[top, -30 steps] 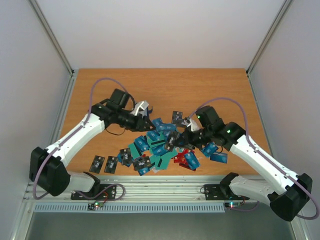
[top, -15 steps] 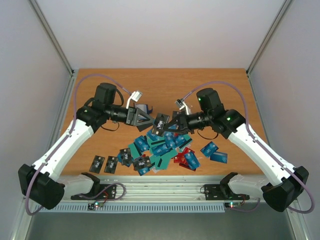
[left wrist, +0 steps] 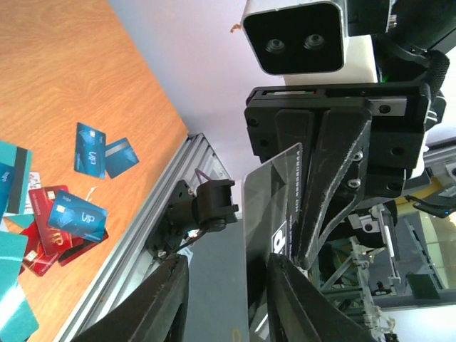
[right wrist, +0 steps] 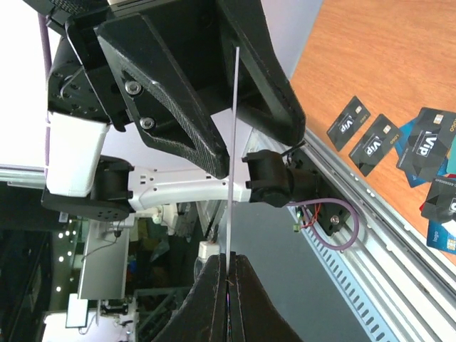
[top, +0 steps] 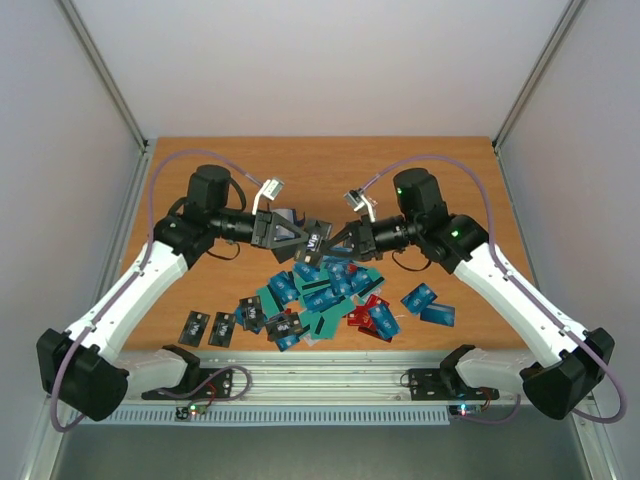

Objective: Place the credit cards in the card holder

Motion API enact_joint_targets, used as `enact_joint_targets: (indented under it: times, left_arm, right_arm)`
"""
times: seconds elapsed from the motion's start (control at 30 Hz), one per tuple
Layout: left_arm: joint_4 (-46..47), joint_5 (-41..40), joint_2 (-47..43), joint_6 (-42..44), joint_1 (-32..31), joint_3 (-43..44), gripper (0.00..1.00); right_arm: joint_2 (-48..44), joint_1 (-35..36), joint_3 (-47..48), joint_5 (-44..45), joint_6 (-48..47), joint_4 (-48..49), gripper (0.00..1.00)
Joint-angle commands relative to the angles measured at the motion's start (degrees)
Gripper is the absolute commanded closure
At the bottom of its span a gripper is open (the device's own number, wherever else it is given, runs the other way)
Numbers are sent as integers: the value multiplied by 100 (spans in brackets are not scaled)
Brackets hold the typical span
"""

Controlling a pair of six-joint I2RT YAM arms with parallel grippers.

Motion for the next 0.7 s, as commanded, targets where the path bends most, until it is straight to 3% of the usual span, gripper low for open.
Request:
enact_joint_targets:
  times: [0.0,0.23,0.37,0.43,0.47,0.57,0.67]
  left_arm:
    - [1117,448,-10,-610,26,-248,70]
    - [1319,663,20,-951,26,-286,79]
    - [1330,666,41,-999,26,-284,99]
    - [1109,410,42,-952,26,-223,100]
    - [808,201,46,-798,26,-147,100]
    - [-604,-882,165,-39,26,292,100]
    - [-1779,-2272,358,798,26,693,100]
  right_arm:
    - [71,-34,188,-222,-9,296,99]
    - [197,-30,265,-232,-46,428,99]
    - [247,-37,328,-103,-161,314,98]
    - [288,-51,419,56,-264,67,91]
    - [314,-77,465,174,-311,-57,81]
    - [489,-205,656,622,-535,-565,62]
    - [871,-345,969,1060,-779,-1037,57]
